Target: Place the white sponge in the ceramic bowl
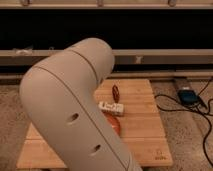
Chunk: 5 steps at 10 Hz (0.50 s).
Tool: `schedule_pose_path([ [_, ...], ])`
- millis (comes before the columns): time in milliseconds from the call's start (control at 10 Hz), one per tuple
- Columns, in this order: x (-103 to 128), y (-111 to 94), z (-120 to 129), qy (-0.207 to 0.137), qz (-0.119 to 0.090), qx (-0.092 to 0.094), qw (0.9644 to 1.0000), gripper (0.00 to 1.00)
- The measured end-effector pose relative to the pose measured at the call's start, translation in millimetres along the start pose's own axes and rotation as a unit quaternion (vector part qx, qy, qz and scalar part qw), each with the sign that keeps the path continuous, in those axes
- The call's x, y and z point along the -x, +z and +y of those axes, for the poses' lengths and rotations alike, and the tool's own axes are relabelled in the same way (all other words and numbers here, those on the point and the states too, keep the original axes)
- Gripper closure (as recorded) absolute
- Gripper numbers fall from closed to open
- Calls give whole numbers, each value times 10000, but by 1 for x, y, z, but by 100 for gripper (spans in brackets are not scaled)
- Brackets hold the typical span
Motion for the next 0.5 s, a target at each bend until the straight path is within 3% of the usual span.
schedule_pose_path([
  [500,15,7,2,342,-40,-48,9994,35],
])
